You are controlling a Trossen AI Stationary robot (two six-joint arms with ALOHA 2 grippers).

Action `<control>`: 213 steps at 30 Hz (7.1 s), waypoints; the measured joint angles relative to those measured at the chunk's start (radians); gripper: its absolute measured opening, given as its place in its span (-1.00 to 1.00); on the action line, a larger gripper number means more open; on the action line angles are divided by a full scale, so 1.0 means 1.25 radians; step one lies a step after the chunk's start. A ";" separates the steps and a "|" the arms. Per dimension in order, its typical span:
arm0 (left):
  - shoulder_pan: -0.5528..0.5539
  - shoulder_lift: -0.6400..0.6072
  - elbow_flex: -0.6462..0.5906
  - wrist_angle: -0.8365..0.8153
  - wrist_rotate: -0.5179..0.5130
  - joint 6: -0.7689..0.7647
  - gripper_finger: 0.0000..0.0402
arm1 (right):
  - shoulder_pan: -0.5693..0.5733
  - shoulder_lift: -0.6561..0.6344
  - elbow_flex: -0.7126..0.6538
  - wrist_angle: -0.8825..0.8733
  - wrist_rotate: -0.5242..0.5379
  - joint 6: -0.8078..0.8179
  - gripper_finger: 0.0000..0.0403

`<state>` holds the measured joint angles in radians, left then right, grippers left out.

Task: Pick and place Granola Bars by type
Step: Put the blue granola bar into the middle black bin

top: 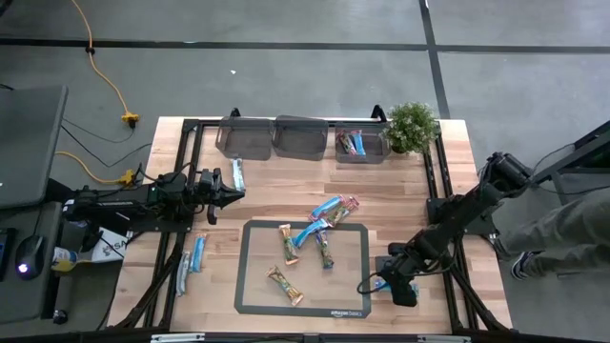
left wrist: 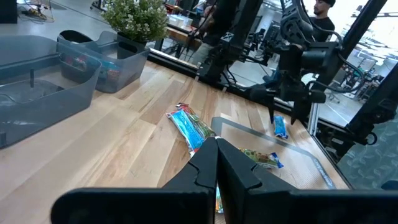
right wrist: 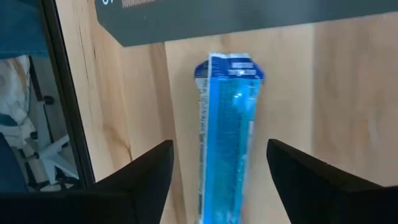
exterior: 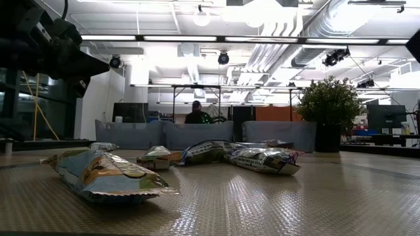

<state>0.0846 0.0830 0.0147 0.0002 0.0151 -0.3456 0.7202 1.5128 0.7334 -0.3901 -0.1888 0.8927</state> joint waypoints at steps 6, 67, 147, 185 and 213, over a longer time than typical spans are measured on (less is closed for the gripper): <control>0.000 0.000 0.000 0.000 0.000 0.000 -1.00 | 0.028 0.057 0.002 0.051 0.012 0.038 0.23; 0.000 0.000 0.000 0.000 0.000 0.000 -1.00 | 0.050 0.098 0.046 0.032 0.084 0.107 -0.55; 0.000 0.000 0.000 0.000 0.000 0.000 -1.00 | -0.587 0.102 0.838 0.490 0.299 -0.781 -0.61; 0.000 0.000 0.000 0.000 0.000 0.000 -1.00 | -0.999 0.367 0.837 -0.010 0.057 -0.671 -0.61; 0.000 0.000 0.000 0.000 0.000 0.000 -1.00 | -1.006 0.493 0.837 -0.101 0.023 -0.822 -0.61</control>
<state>0.0846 0.0830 0.0146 0.0006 0.0151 -0.3455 -0.5378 2.1296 1.7794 -0.5161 -0.1604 -0.1349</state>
